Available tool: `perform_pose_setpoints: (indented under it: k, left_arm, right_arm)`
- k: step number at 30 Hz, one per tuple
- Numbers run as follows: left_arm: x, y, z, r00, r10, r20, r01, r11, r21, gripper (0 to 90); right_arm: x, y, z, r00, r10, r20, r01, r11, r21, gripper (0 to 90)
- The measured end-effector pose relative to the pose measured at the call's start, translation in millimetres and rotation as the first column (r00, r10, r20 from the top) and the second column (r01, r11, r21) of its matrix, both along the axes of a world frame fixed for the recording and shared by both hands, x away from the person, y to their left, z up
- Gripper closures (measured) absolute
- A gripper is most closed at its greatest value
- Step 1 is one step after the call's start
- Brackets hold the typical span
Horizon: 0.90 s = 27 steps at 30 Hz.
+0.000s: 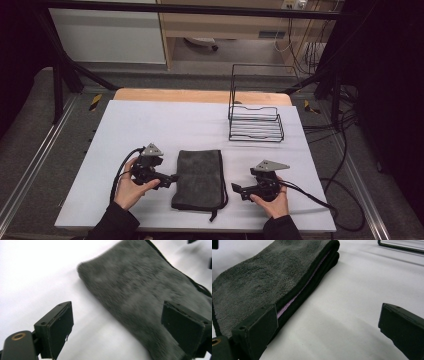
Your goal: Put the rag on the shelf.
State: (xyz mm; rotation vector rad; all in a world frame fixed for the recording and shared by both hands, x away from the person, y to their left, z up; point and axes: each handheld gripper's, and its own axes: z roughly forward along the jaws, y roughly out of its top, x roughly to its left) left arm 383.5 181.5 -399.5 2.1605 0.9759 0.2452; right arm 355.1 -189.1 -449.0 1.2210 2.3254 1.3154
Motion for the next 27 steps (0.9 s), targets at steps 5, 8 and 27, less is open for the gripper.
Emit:
perform_pose_setpoints:
  k: [5,8,27]
  left_arm:
    - [16.0,-1.8,-1.0,0.9994,0.033,0.003,-0.033,0.9994,-0.012,13.2]
    - [25.5,-4.0,-2.4,0.9982,0.058,0.009,-0.058,0.9982,-0.016,14.7]
    - [65.8,-21.4,-25.2,0.9893,0.142,-0.032,-0.143,0.9895,-0.022,41.5]
  right_arm:
    - [-0.2,-0.1,-0.2,1.0,0.0,0.001,0.0,1.0,-0.006,2.7]
    - [-0.3,-0.4,0.1,1.0,-0.001,0.004,0.001,1.0,-0.006,2.7]
    - [-0.1,0.6,-1.7,1.0,0.004,-0.006,-0.004,1.0,-0.016,2.9]
